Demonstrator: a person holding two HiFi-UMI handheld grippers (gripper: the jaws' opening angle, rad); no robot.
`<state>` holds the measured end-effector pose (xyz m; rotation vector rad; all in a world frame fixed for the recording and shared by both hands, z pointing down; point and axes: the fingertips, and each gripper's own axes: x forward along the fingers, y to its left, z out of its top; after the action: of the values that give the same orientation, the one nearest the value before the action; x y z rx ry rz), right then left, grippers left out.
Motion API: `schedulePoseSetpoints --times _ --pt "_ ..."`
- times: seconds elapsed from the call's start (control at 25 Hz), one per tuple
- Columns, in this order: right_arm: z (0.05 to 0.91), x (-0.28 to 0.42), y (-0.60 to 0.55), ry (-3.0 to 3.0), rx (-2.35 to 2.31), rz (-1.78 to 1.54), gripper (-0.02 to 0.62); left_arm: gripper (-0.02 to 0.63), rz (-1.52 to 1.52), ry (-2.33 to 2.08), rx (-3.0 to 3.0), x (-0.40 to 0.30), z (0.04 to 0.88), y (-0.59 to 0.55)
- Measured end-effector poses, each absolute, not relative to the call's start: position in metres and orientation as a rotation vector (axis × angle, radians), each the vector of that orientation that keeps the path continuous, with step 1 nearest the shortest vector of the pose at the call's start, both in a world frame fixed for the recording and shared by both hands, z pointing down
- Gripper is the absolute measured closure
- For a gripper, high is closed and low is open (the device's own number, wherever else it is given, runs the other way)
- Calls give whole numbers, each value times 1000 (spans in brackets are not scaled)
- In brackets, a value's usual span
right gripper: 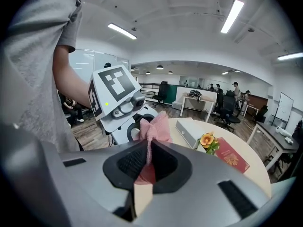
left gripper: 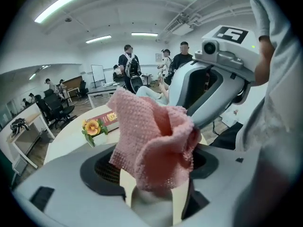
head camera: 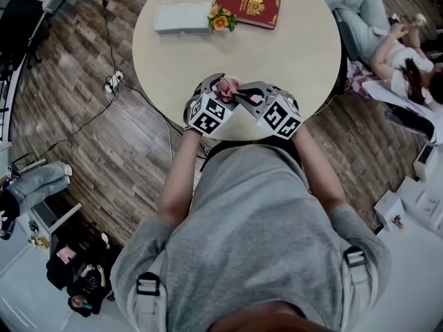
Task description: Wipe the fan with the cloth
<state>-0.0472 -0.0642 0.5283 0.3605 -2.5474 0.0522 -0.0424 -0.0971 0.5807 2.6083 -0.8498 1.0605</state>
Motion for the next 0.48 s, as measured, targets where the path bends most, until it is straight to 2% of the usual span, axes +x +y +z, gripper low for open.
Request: schedulePoseSetpoints --times 0.48 --pt "514 -21 -92 -2584 521 70 568 230 685 -759 2607 -32 551 -87"
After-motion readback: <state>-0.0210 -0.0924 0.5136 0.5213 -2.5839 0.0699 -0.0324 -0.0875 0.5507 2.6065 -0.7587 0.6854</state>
